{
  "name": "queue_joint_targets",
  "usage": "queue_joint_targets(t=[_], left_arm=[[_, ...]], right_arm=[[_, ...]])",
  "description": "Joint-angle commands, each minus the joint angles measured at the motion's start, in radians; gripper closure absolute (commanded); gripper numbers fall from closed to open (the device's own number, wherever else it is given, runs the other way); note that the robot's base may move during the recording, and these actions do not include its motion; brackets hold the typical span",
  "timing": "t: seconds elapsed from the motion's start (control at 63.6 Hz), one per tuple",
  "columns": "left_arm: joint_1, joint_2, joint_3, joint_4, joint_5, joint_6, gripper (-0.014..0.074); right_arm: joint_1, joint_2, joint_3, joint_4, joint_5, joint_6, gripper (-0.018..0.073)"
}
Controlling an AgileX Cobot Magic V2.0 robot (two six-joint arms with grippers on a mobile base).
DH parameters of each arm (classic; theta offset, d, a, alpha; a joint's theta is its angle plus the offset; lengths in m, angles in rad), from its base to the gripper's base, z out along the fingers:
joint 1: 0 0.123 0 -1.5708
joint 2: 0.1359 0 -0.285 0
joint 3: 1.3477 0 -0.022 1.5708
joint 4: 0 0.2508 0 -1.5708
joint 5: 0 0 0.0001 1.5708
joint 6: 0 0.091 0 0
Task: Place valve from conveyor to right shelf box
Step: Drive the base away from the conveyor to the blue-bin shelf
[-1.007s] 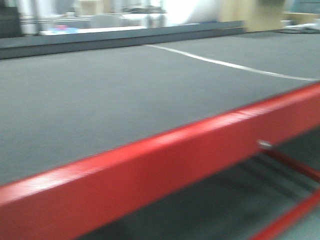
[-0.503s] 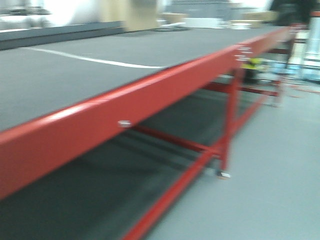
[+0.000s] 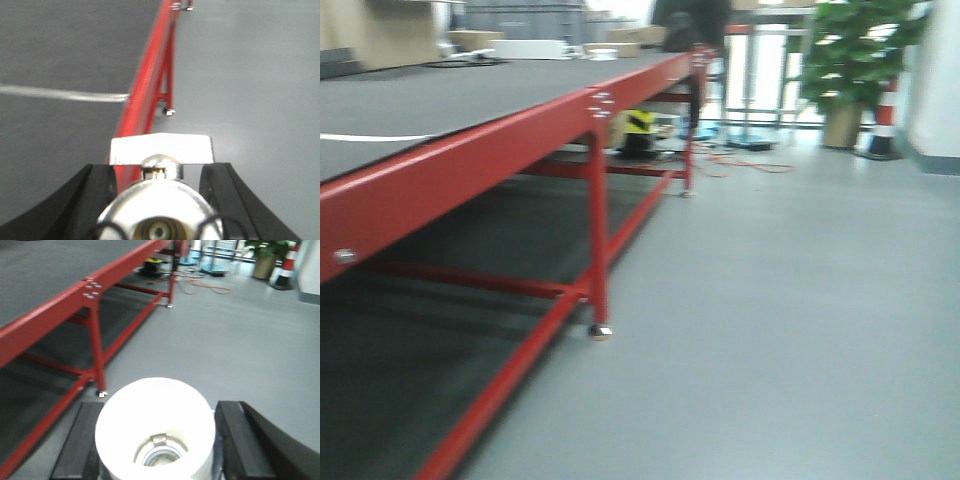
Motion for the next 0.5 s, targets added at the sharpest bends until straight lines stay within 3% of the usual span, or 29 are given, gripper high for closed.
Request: queue_joint_targets(t=[0.0,0.488], left_arm=[[-0.005,-0.013,-0.010,-0.011,-0.051,-0.008,0.0707],[-0.005,-0.013,-0.010,-0.011,-0.051,-0.008,0.0707]], right_arm=[[-0.003,-0.013,-0.017,-0.009,-0.078,-0.002,0.0714],[-0.003,-0.013,-0.017,-0.009,-0.078,-0.002,0.0714]])
